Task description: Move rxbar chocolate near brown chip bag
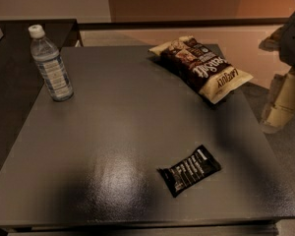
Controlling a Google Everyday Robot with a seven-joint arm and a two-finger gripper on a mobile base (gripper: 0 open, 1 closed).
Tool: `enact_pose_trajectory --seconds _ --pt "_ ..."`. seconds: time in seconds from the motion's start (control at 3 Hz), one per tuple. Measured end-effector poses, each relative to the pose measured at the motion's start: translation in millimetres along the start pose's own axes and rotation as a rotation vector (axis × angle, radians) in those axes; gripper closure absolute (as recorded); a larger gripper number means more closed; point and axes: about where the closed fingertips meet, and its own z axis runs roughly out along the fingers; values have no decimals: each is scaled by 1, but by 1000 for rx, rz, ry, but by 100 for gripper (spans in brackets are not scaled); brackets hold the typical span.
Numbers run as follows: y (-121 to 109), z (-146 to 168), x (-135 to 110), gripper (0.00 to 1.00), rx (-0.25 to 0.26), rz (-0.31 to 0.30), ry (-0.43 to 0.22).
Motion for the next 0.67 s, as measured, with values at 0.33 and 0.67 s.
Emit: enact_pose_trajectory --seconds 0.33,0.67 --pt "0 0 0 0 0 0 0" --pt "-7 0 -3 0 -19 -43 -6"
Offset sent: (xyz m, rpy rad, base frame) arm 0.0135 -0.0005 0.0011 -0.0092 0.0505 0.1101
